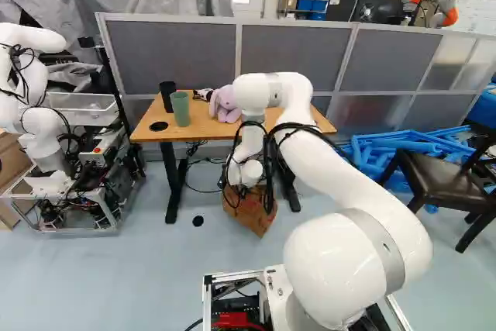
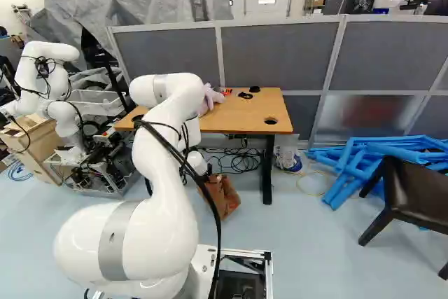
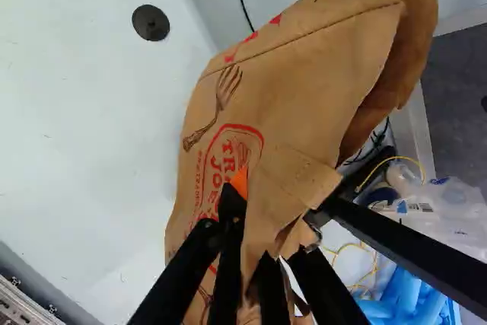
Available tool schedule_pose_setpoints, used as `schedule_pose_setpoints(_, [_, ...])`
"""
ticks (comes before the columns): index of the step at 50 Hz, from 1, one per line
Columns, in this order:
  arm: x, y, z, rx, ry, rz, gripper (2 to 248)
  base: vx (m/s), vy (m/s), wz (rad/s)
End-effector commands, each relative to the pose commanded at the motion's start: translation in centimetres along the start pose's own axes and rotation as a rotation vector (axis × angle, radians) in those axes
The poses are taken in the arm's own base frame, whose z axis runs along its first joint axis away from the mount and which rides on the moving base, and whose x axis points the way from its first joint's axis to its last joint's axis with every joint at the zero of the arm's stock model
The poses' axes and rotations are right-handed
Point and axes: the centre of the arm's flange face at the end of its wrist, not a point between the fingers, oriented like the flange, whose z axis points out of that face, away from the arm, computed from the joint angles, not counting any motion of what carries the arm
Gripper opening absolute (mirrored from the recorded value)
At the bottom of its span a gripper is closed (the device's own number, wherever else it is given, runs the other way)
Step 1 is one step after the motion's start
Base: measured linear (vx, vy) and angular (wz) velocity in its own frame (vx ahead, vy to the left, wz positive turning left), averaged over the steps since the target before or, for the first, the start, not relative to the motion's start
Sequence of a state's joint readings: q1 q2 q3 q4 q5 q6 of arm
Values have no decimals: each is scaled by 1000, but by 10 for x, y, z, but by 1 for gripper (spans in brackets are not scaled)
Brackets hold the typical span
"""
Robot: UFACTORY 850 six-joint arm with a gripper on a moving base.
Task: Pick up the bag on the ground and place it on the table
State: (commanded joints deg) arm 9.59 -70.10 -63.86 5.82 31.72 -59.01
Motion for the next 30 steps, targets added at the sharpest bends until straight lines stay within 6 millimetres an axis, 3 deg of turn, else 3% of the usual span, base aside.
schedule_pose_setpoints(30, [7,13,-41,-20,15,1,21,0,0,0])
